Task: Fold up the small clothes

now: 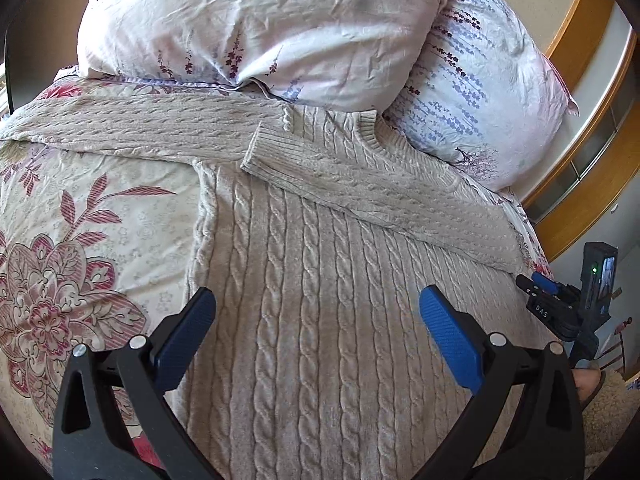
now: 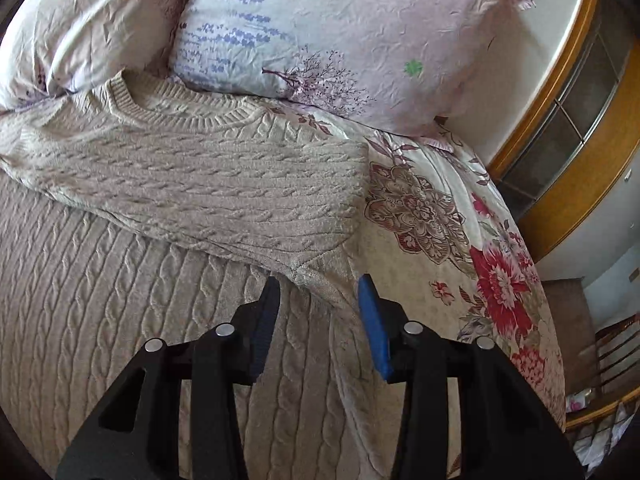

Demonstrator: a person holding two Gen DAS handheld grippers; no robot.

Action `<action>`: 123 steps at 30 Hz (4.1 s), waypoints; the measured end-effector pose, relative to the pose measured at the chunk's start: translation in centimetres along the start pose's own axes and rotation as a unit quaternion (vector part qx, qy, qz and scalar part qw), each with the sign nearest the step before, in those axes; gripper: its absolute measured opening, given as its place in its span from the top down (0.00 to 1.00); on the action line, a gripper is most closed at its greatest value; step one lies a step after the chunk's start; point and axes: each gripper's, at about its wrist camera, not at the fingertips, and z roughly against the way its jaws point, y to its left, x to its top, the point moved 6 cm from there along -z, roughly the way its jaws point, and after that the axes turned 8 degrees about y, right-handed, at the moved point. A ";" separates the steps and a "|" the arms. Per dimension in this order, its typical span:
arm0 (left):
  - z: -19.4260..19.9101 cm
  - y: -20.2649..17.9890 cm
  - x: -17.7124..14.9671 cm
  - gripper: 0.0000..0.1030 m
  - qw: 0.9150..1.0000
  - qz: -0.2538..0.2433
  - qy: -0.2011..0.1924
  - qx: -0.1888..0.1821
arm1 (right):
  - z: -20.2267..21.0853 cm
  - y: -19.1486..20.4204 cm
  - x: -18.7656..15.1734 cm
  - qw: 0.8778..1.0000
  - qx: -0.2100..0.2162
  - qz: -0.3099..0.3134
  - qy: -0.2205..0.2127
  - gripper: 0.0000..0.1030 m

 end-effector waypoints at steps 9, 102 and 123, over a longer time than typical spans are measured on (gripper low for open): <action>-0.4 0.5 -0.2 0.02 1.000 0.027 0.002 0.011 | -0.7 0.3 1.2 0.999 -0.027 0.042 -0.019 0.87; 2.2 5.8 1.9 0.02 0.999 0.050 -0.016 0.008 | 5.6 -1.4 6.4 0.966 0.175 -0.183 -0.044 0.45; 5.3 14.0 2.5 0.02 0.992 0.118 -0.043 0.019 | 1.3 24.0 12.6 0.959 0.281 0.018 0.014 0.92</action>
